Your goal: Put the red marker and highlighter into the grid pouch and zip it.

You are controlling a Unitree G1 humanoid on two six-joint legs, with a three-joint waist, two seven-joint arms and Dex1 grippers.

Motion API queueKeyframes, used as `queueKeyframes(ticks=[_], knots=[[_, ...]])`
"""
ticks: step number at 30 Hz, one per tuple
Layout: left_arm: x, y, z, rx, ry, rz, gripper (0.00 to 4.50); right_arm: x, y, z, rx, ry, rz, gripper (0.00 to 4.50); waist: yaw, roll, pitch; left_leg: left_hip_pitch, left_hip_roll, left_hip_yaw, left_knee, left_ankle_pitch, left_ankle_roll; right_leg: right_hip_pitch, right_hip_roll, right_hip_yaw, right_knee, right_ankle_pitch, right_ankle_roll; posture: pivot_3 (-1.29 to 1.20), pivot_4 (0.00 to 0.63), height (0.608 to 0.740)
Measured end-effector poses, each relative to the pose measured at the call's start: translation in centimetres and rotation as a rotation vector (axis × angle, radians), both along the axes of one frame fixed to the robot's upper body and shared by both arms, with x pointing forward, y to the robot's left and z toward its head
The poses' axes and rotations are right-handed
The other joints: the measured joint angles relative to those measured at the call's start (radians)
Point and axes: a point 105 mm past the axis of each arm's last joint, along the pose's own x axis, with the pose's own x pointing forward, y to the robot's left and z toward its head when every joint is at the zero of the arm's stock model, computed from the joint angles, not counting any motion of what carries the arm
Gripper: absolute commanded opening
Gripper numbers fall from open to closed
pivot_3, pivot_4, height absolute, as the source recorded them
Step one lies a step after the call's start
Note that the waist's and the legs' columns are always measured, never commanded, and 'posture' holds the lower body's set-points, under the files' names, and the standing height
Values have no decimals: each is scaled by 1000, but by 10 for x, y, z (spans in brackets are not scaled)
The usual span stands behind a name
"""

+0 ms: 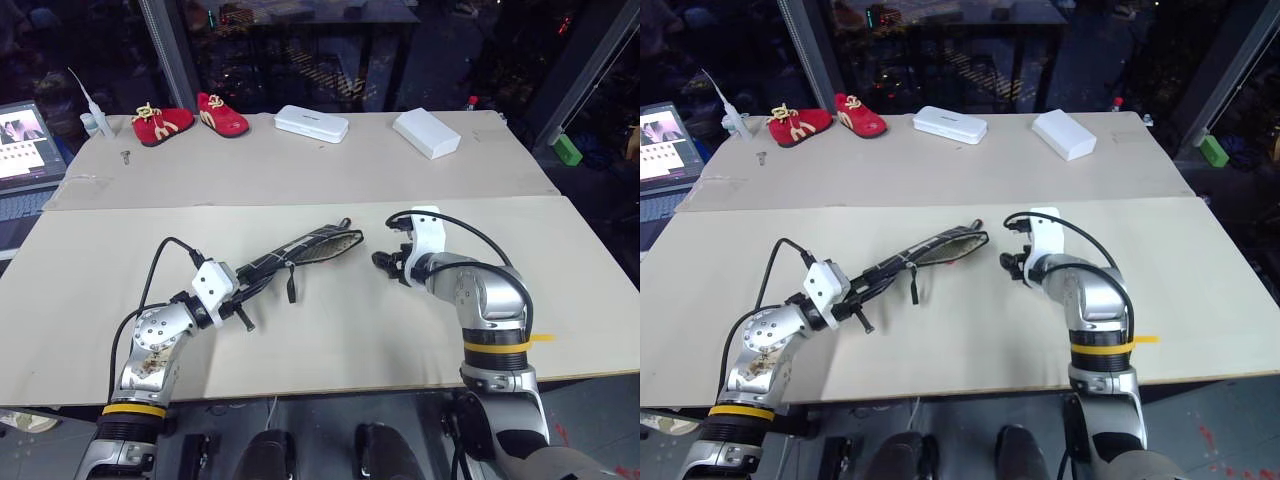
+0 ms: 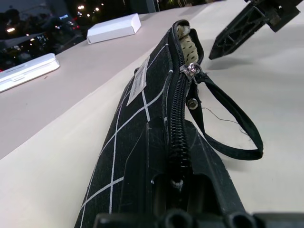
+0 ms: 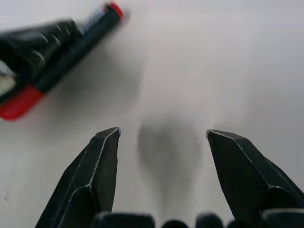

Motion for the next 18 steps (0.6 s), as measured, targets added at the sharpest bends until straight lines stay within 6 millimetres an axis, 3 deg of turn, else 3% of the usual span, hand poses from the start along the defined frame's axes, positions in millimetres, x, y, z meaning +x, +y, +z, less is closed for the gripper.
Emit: queueKeyframes(ticks=[13,18], knots=[[1,-15,-2,-47,40,-29,0,8,-17,23,-30,-82,-23,3263,-1,0,0,0,0,0,0,0,0,0,0,0,0,0,0,0,150,740],[6,-14,5,-102,46,-11,0,10,-1,19,12,-64,9,3263,-2,0,0,0,0,0,0,0,0,0,0,0,0,0,0,0,150,740]])
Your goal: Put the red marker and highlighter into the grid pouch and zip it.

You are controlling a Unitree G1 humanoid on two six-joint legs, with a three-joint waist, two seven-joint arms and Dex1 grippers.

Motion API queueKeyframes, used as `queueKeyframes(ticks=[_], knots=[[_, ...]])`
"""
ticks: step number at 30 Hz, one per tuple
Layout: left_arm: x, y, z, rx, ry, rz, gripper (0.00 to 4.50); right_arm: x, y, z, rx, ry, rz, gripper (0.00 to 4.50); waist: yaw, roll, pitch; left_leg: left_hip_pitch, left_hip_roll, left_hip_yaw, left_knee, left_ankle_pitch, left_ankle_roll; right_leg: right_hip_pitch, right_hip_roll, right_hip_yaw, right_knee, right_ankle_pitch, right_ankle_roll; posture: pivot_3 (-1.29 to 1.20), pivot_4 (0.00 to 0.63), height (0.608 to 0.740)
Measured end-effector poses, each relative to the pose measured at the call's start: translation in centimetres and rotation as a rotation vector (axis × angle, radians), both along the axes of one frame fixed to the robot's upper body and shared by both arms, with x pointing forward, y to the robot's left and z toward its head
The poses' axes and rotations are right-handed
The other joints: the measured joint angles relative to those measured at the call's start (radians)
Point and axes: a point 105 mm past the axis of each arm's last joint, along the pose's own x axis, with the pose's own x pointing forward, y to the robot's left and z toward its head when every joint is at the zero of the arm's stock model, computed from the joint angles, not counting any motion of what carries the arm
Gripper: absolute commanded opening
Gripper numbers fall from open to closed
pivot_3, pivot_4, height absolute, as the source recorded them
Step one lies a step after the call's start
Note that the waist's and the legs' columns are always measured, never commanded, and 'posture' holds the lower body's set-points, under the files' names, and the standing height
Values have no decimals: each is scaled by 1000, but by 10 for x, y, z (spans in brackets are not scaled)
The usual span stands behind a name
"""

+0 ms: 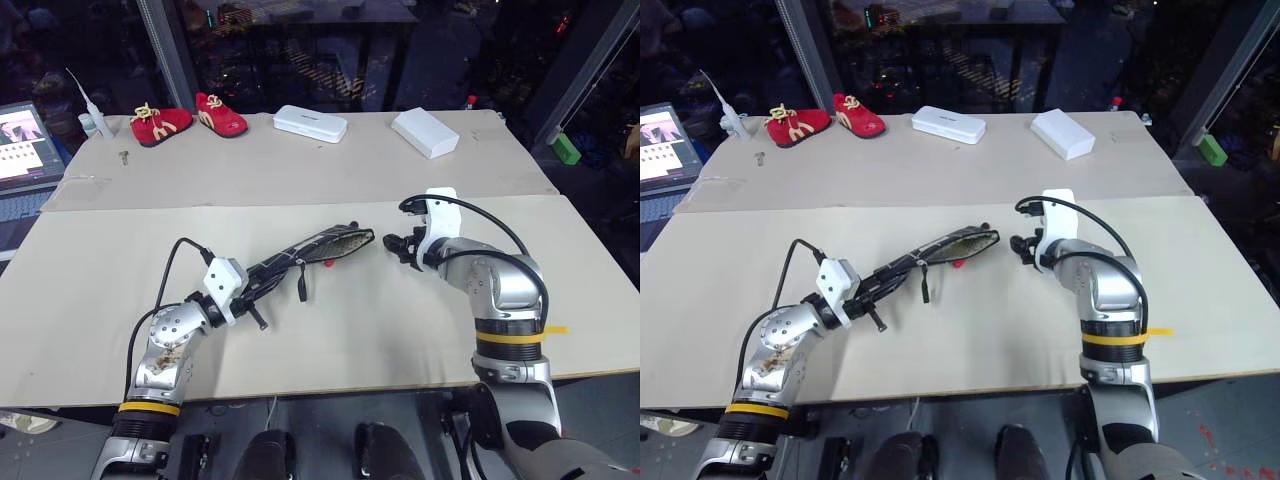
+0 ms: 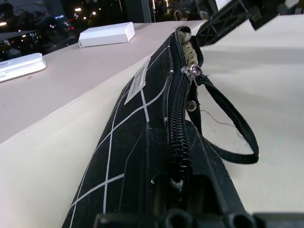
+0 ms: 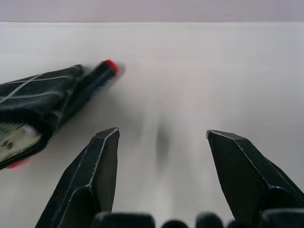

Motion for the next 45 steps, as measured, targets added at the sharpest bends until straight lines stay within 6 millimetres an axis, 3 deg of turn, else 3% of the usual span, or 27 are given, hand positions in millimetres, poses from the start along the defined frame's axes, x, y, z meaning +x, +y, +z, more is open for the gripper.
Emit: queueKeyframes(ticks=[5,10,18,24,28,33,40,45], knots=[[2,3,13,-35,-18,23,0,4,16,7,-26,-46,55,3263,1,0,0,-1,0,0,0,0,0,0,0,0,0,0,0,0,150,740],[-4,5,8,-32,1,33,0,5,18,4,-29,-44,64,4479,3,0,0,-1,0,0,0,0,0,0,0,0,-1,0,0,0,150,740],[2,23,14,-18,-14,93,0,11,30,18,-2,-67,81,4479,-3,0,0,-1,0,0,0,0,0,0,0,0,0,0,0,0,150,740],[16,57,29,-68,-28,212,0,15,60,9,35,-12,112,4479,-5,0,0,-1,0,0,0,0,0,-1,0,0,0,0,0,0,150,740],[20,70,39,-103,-42,264,0,22,63,8,23,-10,86,4479,-2,0,0,-3,0,-1,0,0,0,-1,0,-1,0,0,0,0,150,740],[19,71,32,-112,-20,277,0,25,79,-9,29,52,69,4479,-4,1,0,-4,0,-1,0,0,0,-1,0,-2,1,0,0,0,150,740],[15,64,24,-112,1,264,0,30,90,-19,20,75,60,4479,-9,1,0,-4,0,-1,0,0,0,-1,0,-2,1,0,0,0,150,740],[14,64,25,-111,-5,265,0,35,91,-28,-28,71,46,4479,-19,1,0,-4,0,-2,0,0,0,-1,0,-2,2,0,0,0,150,740]])
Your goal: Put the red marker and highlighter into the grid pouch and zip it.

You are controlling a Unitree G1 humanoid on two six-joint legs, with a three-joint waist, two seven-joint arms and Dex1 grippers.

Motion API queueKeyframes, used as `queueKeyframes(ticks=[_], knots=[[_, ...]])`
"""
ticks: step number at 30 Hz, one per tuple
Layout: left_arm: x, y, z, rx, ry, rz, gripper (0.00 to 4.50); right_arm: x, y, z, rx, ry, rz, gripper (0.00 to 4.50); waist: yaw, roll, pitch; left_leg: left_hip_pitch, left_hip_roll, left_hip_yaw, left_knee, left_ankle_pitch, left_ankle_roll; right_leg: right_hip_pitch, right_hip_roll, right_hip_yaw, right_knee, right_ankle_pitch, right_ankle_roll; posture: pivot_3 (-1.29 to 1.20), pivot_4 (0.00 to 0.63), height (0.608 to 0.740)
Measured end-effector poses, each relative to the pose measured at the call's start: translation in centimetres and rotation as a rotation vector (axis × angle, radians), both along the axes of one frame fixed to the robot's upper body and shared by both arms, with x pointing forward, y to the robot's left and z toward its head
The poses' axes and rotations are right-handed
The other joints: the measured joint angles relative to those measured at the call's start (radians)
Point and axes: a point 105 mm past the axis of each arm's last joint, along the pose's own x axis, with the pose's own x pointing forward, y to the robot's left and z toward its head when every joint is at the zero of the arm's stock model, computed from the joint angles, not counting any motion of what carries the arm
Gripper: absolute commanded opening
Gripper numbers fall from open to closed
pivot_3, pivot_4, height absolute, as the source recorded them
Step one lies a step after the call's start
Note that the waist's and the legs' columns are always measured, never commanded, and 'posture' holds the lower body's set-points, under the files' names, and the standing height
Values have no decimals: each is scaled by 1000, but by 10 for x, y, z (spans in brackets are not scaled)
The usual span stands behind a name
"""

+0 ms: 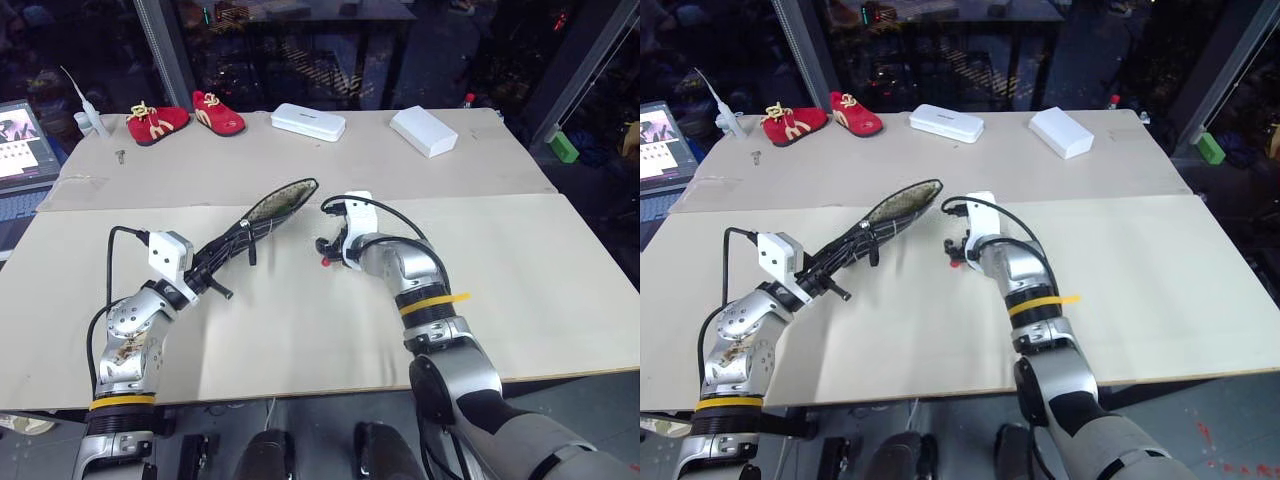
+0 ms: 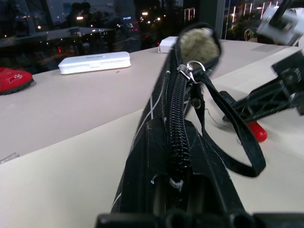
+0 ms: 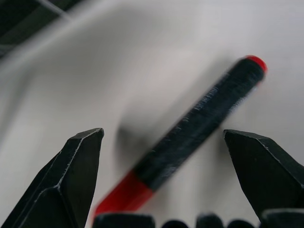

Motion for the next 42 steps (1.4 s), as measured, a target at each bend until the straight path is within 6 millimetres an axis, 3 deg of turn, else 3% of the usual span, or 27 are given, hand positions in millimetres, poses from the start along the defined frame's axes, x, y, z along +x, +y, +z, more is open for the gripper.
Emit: queueKeyframes(ticks=[4,9,13,18,22,25,27,30,33,35,42], knots=[[-1,1,1,1,-6,9,0,4,0,-4,-29,-23,-5,3518,-4,0,0,2,0,0,0,0,0,1,0,0,-1,0,0,0,150,740],[-7,1,-1,6,-7,18,0,8,-12,-8,-51,-40,-30,1631,-5,0,0,4,2,0,0,0,0,2,0,1,-1,0,0,0,150,740],[-8,1,1,8,-13,19,0,9,-18,-8,-43,-41,-41,509,-5,0,0,4,2,0,0,0,0,2,0,1,-1,0,0,0,150,740],[-8,1,1,9,-13,19,0,8,-24,-7,-26,-48,-35,498,1,0,0,3,2,0,0,0,0,2,0,1,-1,0,0,0,150,740],[-8,-3,-1,17,-5,-6,0,8,-58,5,-67,-149,-15,498,10,1,0,-1,0,-1,0,0,0,0,-1,1,-1,0,0,0,150,740],[-9,-15,-5,42,5,-57,0,1,-93,42,-197,-383,63,498,20,2,1,-3,-1,-2,0,0,1,-1,-1,0,-3,0,2,0,150,740],[-11,-23,-12,66,28,-103,0,-23,-114,80,-382,-608,215,498,25,3,2,-4,-2,-2,0,-1,2,-1,-1,1,-3,-2,4,0,150,740],[-11,-31,-15,83,35,-139,0,-46,-113,96,-495,-720,371,498,18,3,2,-1,-2,-1,0,-1,2,1,1,2,-5,-2,4,0,150,740],[-13,-40,-17,93,41,-190,0,-74,-108,72,-632,-704,610,498,15,2,3,2,-2,1,0,-1,2,1,1,4,-5,-2,4,0,150,740],[-13,-42,-20,94,53,-204,0,-81,-105,64,-672,-698,684,498,14,2,3,3,-2,1,0,0,0,2,1,5,-4,-2,4,0,150,740],[-14,-57,-25,92,56,-275,0,-88,-84,74,-867,-838,859,498,24,1,3,6,-1,1,0,0,0,4,1,6,-4,-2,3,0,150,740]])
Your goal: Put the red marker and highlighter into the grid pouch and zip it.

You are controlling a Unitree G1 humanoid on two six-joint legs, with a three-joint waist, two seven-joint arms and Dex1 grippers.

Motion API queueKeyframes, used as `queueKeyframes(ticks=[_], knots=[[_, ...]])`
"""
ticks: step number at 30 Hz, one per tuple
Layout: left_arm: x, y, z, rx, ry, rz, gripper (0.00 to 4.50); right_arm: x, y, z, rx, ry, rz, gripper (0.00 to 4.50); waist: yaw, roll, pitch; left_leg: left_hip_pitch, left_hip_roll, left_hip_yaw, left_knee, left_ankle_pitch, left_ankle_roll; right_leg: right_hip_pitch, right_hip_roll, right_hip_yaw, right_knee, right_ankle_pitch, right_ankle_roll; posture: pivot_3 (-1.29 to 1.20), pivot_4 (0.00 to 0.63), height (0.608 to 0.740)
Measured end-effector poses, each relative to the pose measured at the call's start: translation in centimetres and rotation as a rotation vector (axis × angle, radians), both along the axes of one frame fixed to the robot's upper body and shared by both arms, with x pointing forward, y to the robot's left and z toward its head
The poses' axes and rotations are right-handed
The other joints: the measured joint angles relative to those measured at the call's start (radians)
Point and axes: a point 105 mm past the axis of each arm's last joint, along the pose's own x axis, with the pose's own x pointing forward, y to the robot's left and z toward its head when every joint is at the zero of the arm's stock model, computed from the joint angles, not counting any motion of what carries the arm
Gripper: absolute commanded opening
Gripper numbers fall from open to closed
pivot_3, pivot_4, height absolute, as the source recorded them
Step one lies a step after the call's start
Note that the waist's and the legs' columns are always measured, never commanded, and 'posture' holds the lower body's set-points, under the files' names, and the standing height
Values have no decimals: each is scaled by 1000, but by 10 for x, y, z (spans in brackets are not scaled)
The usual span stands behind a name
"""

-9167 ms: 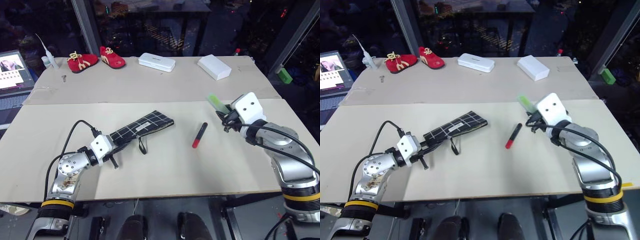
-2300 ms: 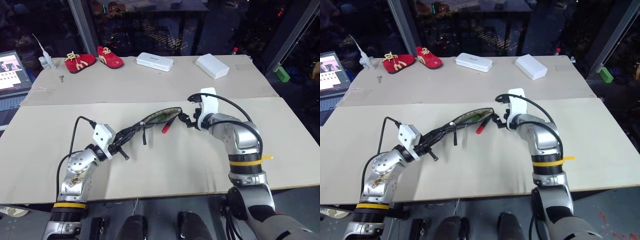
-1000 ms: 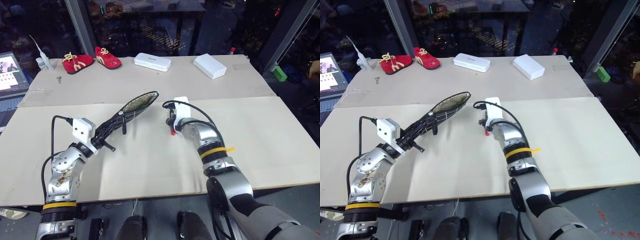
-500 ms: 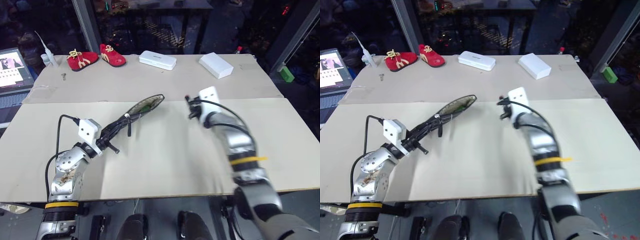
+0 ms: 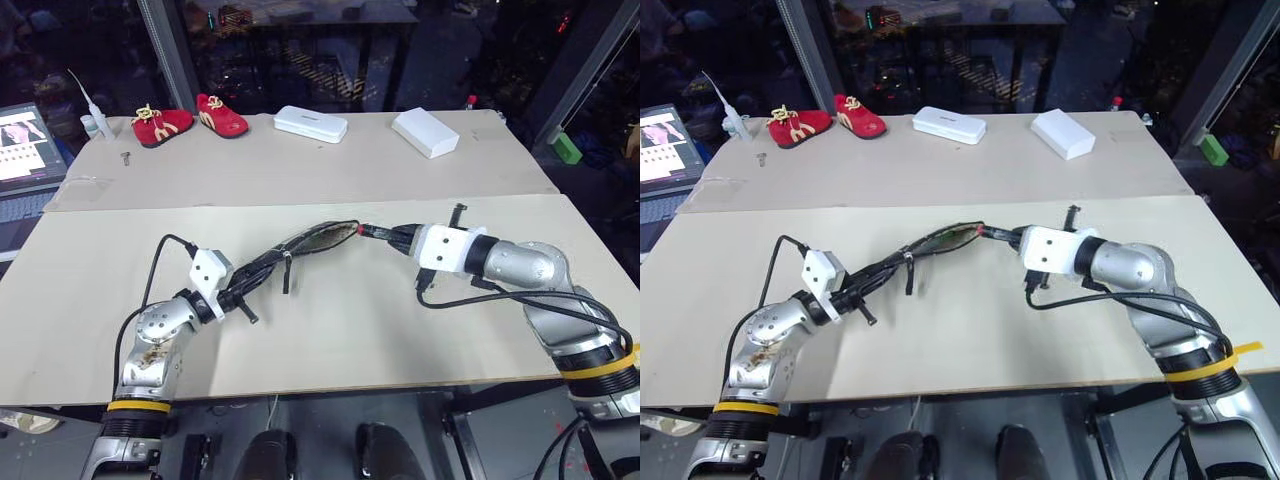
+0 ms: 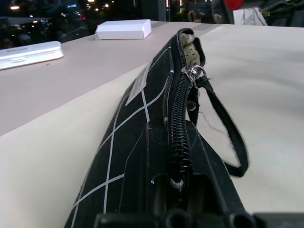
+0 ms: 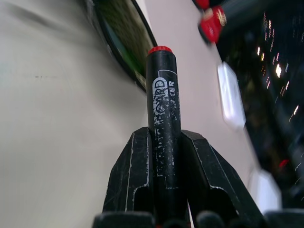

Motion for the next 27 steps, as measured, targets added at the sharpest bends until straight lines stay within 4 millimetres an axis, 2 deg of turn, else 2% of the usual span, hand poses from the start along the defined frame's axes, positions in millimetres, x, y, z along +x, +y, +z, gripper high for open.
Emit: queueKeyframes(ticks=[3,9,14,18,23,27], knots=[[0,-4,1,0,-6,-17,0,2,2,-1,-29,-24,19,498,2,0,0,-2,0,0,0,0,0,-1,0,-1,0,0,0,0,150,740],[0,-6,-2,-2,4,-27,0,8,11,-18,-105,-23,50,498,3,0,0,-2,-1,0,0,0,0,-1,-1,-1,0,0,0,0,150,740],[-1,-9,-3,0,8,-39,0,18,20,-14,-139,-60,68,498,0,0,0,-1,-1,0,1,0,0,-1,-1,-1,1,1,-1,0,150,740],[-2,-11,-4,4,10,-49,0,24,39,-17,-179,-86,126,498,-2,0,0,-1,0,0,1,0,0,-1,0,-1,1,1,-1,0,150,740],[-3,-14,-7,20,11,-64,0,18,61,-35,-230,-89,227,498,2,0,0,-2,0,0,1,0,0,-1,-1,-2,1,1,-1,0,150,740],[-4,-15,-8,27,13,-70,0,17,71,-42,-238,-91,253,498,0,0,0,-2,0,0,1,0,0,-1,-1,-2,1,1,-1,0,150,740]])
